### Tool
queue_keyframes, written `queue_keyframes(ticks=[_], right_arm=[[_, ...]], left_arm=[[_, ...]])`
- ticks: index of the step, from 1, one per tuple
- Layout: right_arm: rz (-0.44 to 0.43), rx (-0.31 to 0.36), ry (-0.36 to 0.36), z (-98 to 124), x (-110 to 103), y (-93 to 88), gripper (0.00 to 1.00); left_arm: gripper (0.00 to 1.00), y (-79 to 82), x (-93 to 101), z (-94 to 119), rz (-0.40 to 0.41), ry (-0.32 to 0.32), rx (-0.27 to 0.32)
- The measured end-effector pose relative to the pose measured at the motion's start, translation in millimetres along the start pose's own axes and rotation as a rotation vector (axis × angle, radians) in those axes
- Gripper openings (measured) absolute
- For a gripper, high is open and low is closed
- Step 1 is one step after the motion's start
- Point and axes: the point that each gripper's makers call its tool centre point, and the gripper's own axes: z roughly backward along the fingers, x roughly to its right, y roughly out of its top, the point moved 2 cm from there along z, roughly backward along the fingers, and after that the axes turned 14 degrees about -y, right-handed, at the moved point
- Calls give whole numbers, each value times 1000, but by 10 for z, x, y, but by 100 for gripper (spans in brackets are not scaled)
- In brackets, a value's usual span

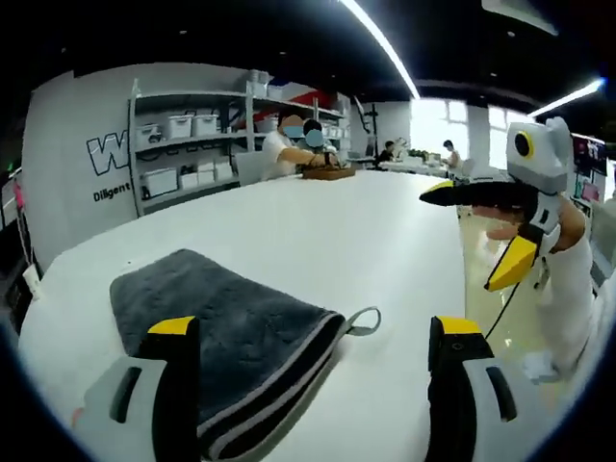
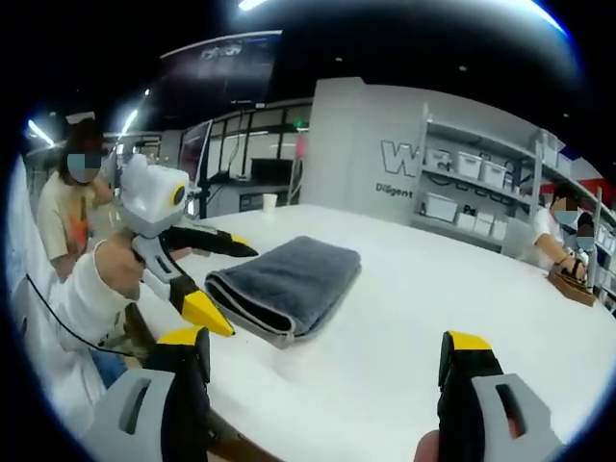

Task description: Open the folded towel by lifting each exposed corner and separating the folded layers until the towel lies flat within the target outline without major curled edges

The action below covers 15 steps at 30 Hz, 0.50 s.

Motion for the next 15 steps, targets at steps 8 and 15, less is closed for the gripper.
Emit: queue_keyframes(ticks=[8, 15], right_arm=[[7, 8, -19, 50, 59, 20, 99], [7, 14, -38, 82, 114, 34, 99]], left_arm=[[88, 18, -139, -203, -129, 82, -36], [72, 21, -163, -304, -240, 115, -62]])
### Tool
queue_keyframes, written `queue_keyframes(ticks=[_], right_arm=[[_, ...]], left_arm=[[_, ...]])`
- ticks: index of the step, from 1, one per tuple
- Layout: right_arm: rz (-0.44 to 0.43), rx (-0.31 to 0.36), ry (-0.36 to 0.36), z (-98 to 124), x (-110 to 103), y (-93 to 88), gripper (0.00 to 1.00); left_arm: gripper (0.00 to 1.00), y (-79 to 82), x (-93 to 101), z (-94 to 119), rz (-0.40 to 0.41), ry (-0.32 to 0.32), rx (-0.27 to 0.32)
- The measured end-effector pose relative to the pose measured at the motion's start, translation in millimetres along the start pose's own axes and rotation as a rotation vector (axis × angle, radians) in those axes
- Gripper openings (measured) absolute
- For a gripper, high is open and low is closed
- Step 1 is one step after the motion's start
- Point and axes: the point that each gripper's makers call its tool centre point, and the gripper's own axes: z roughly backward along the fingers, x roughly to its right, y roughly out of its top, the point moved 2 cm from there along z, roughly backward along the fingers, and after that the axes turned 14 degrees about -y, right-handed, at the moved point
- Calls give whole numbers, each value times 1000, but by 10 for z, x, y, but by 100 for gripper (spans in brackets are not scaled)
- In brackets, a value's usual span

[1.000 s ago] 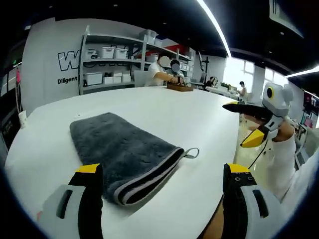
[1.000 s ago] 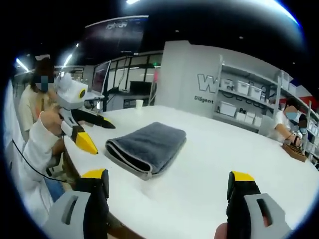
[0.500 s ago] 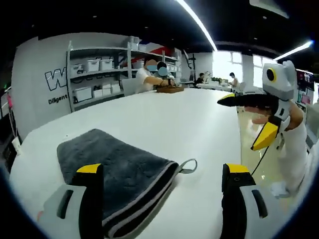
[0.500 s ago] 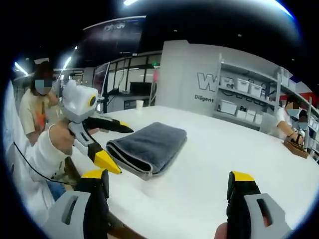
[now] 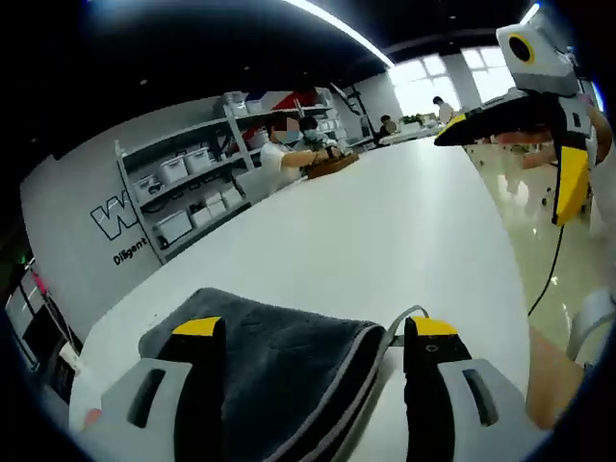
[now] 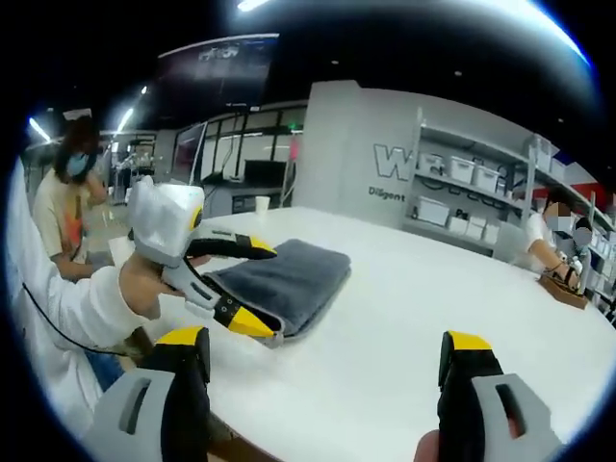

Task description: Open the folded towel by lifting each exposed corner and separating the folded layers until the towel lies flat within the target outline without major curled edges

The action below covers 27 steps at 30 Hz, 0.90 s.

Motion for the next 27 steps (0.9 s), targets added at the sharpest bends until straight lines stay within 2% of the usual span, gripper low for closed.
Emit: queue_keyframes(ticks=[8, 13, 18, 27], right_arm=[[3, 7, 5, 26, -15, 24, 99], [3, 6, 7, 29, -24, 26, 99], [4, 7, 10, 36, -34, 32, 99], [-4, 8, 3, 37, -12, 43, 99]], left_arm=[[52, -49, 89, -69, -71, -6, -40], [35, -58, 218, -116, -94, -57, -49], [23, -59, 332, -168, -125, -96, -65], [4, -40, 411, -201, -125, -150, -62]])
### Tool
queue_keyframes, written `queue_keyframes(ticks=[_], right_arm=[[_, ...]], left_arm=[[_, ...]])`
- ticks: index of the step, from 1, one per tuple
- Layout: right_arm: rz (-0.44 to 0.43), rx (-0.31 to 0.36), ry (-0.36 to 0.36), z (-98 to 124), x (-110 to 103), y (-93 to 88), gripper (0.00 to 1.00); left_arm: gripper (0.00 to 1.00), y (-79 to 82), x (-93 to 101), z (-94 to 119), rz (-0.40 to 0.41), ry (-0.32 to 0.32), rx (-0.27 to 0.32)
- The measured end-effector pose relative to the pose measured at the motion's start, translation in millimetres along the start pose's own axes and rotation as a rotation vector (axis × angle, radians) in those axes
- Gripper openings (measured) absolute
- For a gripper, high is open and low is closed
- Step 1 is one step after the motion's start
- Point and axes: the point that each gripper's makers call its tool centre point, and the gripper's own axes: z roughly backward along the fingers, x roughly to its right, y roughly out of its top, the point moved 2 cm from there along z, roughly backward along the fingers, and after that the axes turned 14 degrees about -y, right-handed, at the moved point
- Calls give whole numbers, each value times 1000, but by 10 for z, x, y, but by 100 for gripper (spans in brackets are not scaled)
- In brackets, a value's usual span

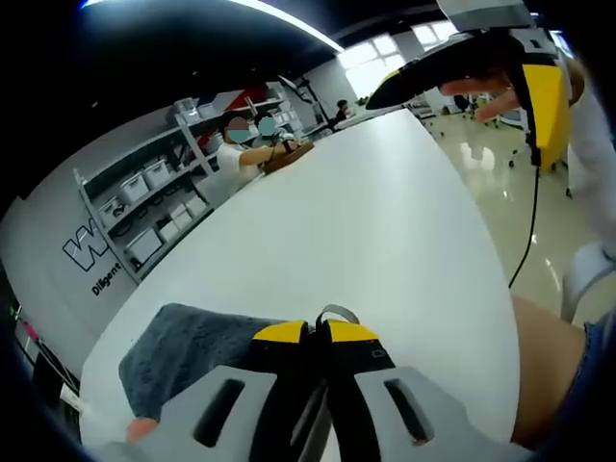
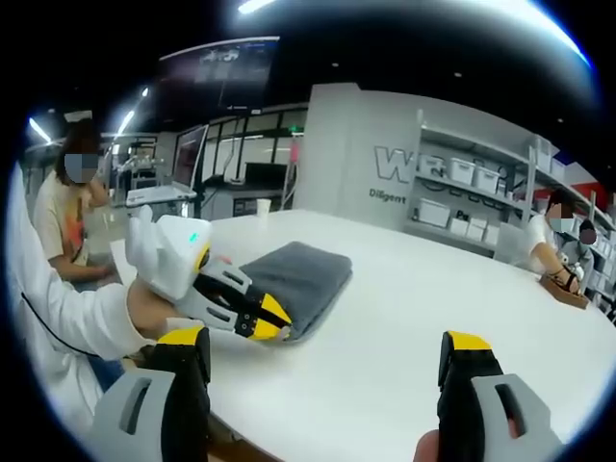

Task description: Open the folded towel by lifting each exposed corner and separating the folded layers until the towel lies flat within the target outline without major curled edges

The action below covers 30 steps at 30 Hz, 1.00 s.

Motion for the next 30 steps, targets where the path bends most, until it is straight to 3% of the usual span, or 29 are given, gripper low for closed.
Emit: queue_keyframes(ticks=[7, 11, 23, 30], right_arm=[[-2, -1, 1, -12, 0, 0, 98], [-2, -5, -4, -19, 18, -12, 97], [-7, -4, -9, -26, 26, -19, 96], [-11, 1, -2, -35, 5, -11, 96]], left_arm=[[1, 24, 8, -4, -1, -15, 7], [1, 43, 9, 7, 40, -42, 28], [1, 240, -309, 354, 351, -75, 296], [1, 118, -565, 629, 441, -23, 360]])
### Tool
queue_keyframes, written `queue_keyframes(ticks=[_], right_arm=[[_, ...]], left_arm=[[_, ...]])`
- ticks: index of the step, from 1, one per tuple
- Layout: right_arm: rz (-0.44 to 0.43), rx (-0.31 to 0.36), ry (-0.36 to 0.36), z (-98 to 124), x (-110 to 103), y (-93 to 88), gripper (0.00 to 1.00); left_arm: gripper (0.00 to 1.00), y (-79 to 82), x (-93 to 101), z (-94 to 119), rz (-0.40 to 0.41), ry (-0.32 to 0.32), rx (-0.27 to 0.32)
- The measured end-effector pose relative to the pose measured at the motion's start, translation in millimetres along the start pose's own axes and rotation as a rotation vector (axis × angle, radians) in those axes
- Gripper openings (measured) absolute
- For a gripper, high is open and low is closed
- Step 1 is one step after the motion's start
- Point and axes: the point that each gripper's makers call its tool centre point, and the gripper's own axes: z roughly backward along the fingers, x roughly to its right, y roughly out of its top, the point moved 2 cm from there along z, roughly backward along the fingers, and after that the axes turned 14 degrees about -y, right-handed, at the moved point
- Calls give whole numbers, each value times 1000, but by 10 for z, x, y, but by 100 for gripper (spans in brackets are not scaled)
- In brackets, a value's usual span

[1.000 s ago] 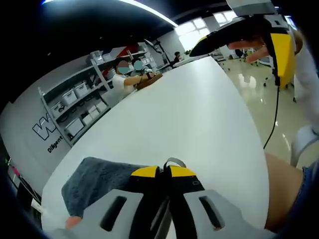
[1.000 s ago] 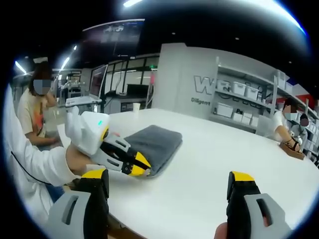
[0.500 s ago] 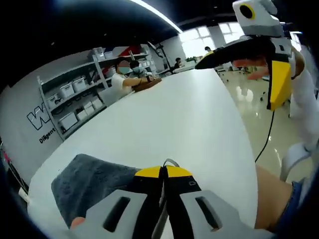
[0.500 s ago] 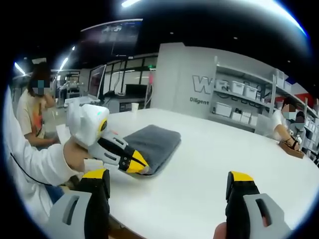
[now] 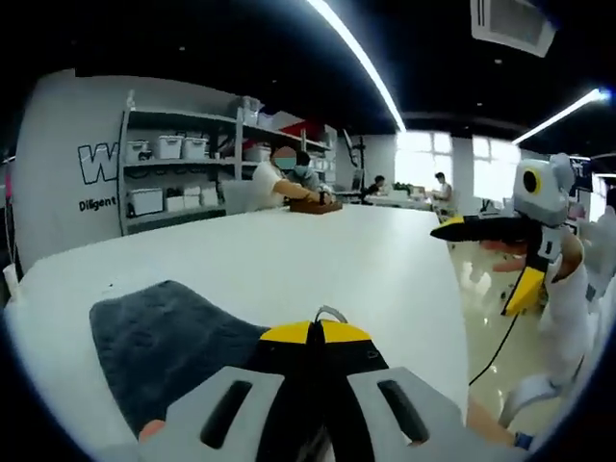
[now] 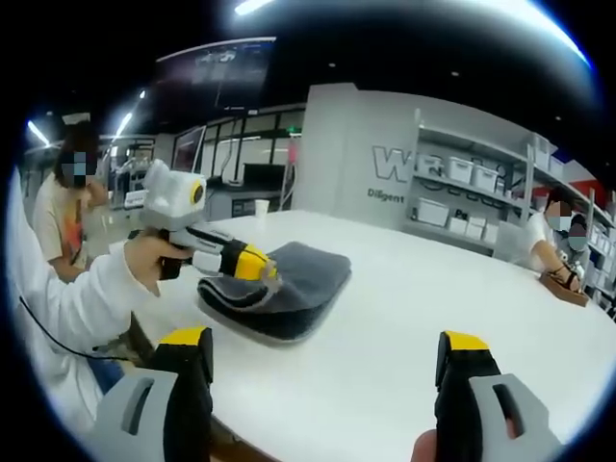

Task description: Open the folded towel by lifting each exposed corner and separating the folded layers until the towel lies flat within the target outline without major curled edges

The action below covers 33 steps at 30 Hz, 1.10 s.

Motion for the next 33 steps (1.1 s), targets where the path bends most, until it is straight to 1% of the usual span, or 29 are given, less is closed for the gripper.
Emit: queue_keyframes(ticks=[4, 6, 10, 12, 20, 24, 27, 33], right_arm=[[4, -11, 1, -22, -19, -21, 97], [5, -15, 6, -27, -37, -26, 97], [11, -18, 16, -35, -75, -28, 97], [9, -20, 21, -39, -90, -32, 97], [8, -23, 19, -39, -77, -39, 97], [6, -25, 15, -37, -62, -48, 97], [5, -26, 16, -40, -59, -52, 97], [4, -32, 18, -49, -61, -70, 97]], left_arm=[[1, 29, -166, 204, 19, 52, 28], [1, 25, -273, 340, 10, 102, 24], [1, 10, -397, 547, -7, 167, 15], [1, -6, -459, 660, -24, 202, -2], [1, -77, -579, 911, -56, 262, -48], [1, -128, -641, 1044, -83, 299, -90], [1, -149, -671, 1128, -95, 316, -109], [1, -198, -746, 1363, -127, 363, -162]])
